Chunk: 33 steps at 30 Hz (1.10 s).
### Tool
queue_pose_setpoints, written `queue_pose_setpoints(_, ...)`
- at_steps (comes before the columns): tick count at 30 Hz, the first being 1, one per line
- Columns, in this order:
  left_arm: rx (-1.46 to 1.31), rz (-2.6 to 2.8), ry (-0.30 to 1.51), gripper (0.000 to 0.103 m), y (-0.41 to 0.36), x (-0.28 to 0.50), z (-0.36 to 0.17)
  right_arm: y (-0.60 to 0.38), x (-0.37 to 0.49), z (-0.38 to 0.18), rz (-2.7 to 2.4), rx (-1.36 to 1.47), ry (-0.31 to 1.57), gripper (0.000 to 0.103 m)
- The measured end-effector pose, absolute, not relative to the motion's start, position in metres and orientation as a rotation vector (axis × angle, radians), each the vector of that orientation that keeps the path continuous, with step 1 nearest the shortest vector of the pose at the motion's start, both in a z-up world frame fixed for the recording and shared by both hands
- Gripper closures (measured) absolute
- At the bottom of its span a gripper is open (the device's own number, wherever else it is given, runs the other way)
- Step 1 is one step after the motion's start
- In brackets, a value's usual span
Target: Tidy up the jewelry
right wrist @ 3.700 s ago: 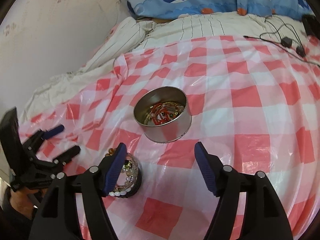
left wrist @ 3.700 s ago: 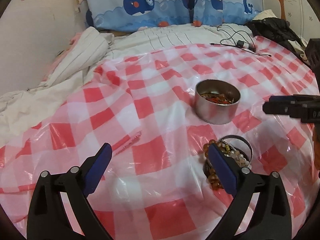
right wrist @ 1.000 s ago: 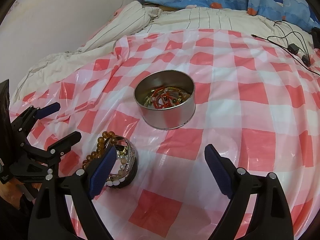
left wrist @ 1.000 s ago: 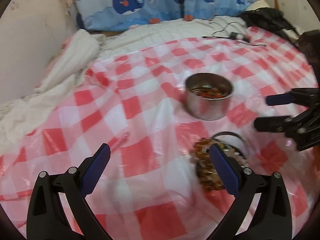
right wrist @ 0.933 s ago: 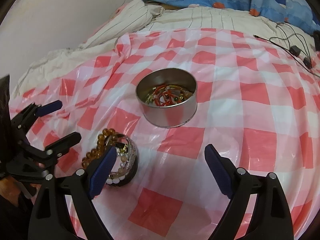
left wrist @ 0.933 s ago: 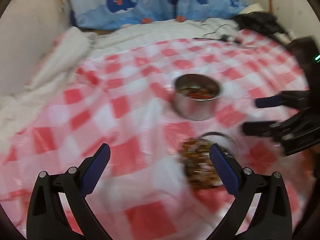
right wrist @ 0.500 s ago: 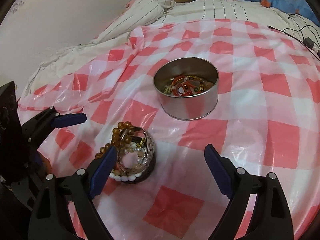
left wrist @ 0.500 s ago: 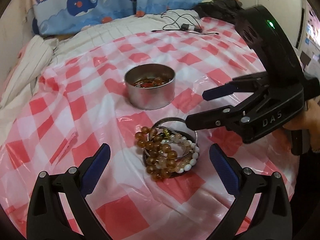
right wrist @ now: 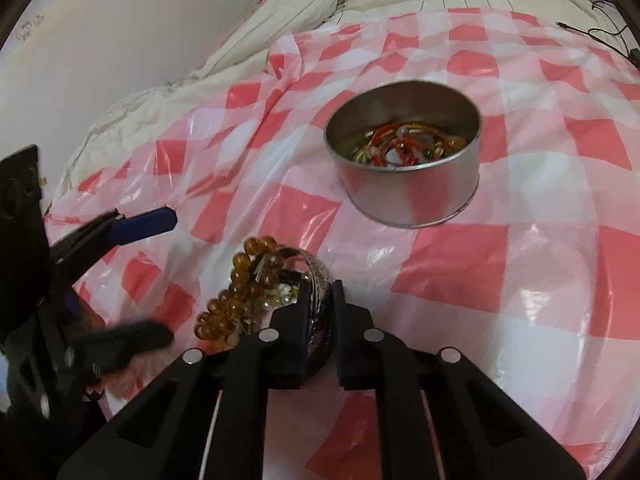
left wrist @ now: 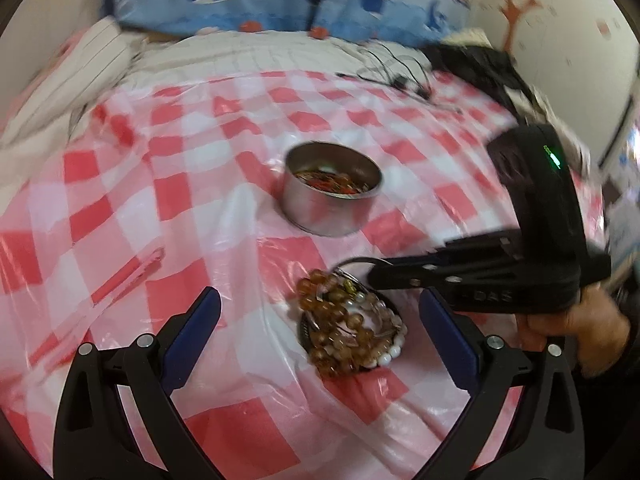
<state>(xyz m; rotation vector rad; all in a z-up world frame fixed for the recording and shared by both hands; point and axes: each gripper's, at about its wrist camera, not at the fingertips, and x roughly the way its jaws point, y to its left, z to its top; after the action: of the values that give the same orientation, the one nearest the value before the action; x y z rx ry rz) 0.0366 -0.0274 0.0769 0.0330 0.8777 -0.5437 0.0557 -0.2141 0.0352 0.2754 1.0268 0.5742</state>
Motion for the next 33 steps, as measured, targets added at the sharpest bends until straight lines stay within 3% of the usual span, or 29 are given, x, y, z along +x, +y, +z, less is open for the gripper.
queue_pose_setpoints(7, -0.144, -0.530, 0.922, 0.008, -0.018, 0.055, 0.070, -0.231, 0.053, 0.048, 0.543, 0.294, 0.989, 0.092)
queue_pose_setpoints(19, 0.267, -0.584, 0.954, 0.008, -0.082, 0.033, 0.051, -0.281, 0.062, 0.050, 0.286, 0.217, 0.993, 0.092)
queue_pose_setpoints(20, 0.287, -0.590, 0.958, 0.008, -0.082, 0.030, 0.050, -0.282, 0.063, 0.049, 0.310, 0.232, 0.999, 0.090)
queue_pose_setpoints(21, 0.303, -0.597, 0.961, 0.009, -0.083, 0.027, 0.048, -0.280, 0.063, 0.048, 0.334, 0.238, 1.000, 0.076)
queue_pose_setpoints(23, 0.308, -0.627, 0.966, 0.020, -0.080, 0.023, 0.046, -0.272, 0.062, 0.049, 0.380, 0.242, 0.995, 0.053)
queue_pose_setpoints(28, 0.331, -0.651, 0.982, 0.064, -0.072, 0.022, 0.044, -0.249, 0.061, 0.042, 0.462, 0.214, 1.034, 0.047)
queue_pose_setpoints(30, 0.304, -0.660, 0.972, 0.074, -0.066, 0.022, 0.050, -0.241, 0.059, 0.041, 0.492, 0.203, 1.043, 0.037)
queue_pose_setpoints(31, 0.279, -0.667, 0.966, 0.084, -0.063, 0.022, 0.054, -0.238, 0.058, 0.040, 0.501, 0.192, 1.049, 0.035)
queue_pose_setpoints(33, 0.241, -0.664, 0.952, 0.094, -0.056, 0.024, 0.060, -0.230, 0.057, 0.036, 0.495, 0.149, 1.065, 0.034)
